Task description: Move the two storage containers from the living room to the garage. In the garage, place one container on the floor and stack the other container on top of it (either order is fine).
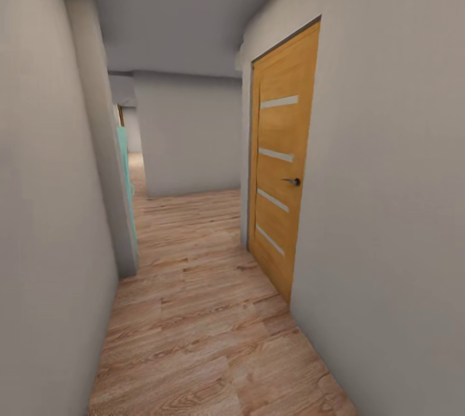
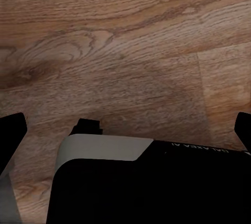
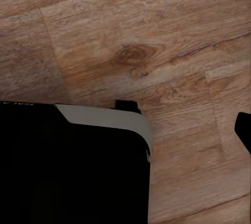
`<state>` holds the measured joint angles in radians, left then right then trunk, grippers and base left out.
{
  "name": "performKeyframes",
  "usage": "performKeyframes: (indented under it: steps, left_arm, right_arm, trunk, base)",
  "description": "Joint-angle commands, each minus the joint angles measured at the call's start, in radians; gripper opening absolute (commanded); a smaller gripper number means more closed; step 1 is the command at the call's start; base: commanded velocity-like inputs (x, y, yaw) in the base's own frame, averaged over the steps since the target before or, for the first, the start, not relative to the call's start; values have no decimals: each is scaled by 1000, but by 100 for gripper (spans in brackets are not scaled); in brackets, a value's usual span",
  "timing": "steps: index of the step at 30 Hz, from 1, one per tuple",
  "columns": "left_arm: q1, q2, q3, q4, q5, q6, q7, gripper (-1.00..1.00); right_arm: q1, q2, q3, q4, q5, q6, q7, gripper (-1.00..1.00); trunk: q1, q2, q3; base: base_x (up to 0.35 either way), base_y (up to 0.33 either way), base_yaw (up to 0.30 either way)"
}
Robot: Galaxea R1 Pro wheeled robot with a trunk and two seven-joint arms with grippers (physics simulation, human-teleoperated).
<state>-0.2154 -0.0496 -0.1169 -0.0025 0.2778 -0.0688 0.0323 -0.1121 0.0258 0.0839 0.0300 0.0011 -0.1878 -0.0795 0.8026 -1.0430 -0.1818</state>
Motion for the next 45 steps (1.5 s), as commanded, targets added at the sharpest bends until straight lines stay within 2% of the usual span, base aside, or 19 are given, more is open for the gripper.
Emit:
performKeyframes:
  steps: [1, 10, 45]
  left_arm:
    - [-1, -1, -9, 1, 8, -3, 3, 100]
    - [-1, 1, -8, 1, 9, -3, 3, 100]
    - [-1, 4, -7, 1, 9, 10, 5, 100]
  right_arm:
    - [-1, 0, 8, 3, 0, -5, -6, 100]
    - [-1, 2, 8, 2, 1, -4, -1, 100]
    - [-1, 3, 9, 2, 3, -6, -6, 100]
  trunk:
    - [0, -1, -1]
    - [0, -1, -1]
    - [0, -1, -1]
  base:
    - [0, 0, 300]
    - [100, 0, 185]
    - [322, 0, 13]
